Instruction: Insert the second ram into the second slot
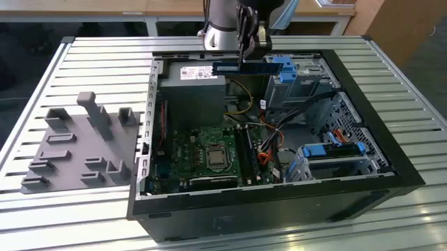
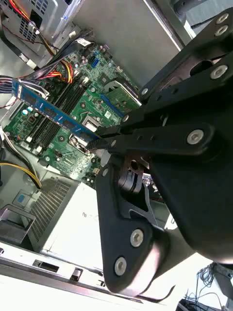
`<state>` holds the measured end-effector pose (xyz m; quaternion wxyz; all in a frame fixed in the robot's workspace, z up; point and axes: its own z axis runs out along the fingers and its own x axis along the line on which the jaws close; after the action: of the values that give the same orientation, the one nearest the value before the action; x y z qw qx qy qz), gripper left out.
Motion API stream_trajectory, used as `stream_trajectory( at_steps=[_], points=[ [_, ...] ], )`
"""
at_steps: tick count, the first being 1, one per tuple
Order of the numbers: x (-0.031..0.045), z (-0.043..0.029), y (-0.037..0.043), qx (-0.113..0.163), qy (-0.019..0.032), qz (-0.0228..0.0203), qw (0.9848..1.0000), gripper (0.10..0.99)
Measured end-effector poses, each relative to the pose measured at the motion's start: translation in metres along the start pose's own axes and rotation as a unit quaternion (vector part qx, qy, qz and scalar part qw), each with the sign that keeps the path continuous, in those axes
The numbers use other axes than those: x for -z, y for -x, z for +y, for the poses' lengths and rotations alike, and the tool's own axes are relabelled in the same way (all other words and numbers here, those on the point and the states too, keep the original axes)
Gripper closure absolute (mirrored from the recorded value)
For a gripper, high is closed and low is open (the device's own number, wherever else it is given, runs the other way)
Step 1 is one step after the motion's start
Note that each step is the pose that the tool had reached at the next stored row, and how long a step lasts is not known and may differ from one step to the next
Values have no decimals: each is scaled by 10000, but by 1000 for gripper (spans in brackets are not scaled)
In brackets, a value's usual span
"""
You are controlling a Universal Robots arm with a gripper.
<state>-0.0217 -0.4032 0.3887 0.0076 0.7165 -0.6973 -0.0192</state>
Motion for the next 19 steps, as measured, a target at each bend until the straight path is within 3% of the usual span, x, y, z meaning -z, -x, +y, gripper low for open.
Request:
stream_trajectory(
  at_steps=[19],
  points=[
    [1,3,-98,0,5,6,10000,949]
  ],
)
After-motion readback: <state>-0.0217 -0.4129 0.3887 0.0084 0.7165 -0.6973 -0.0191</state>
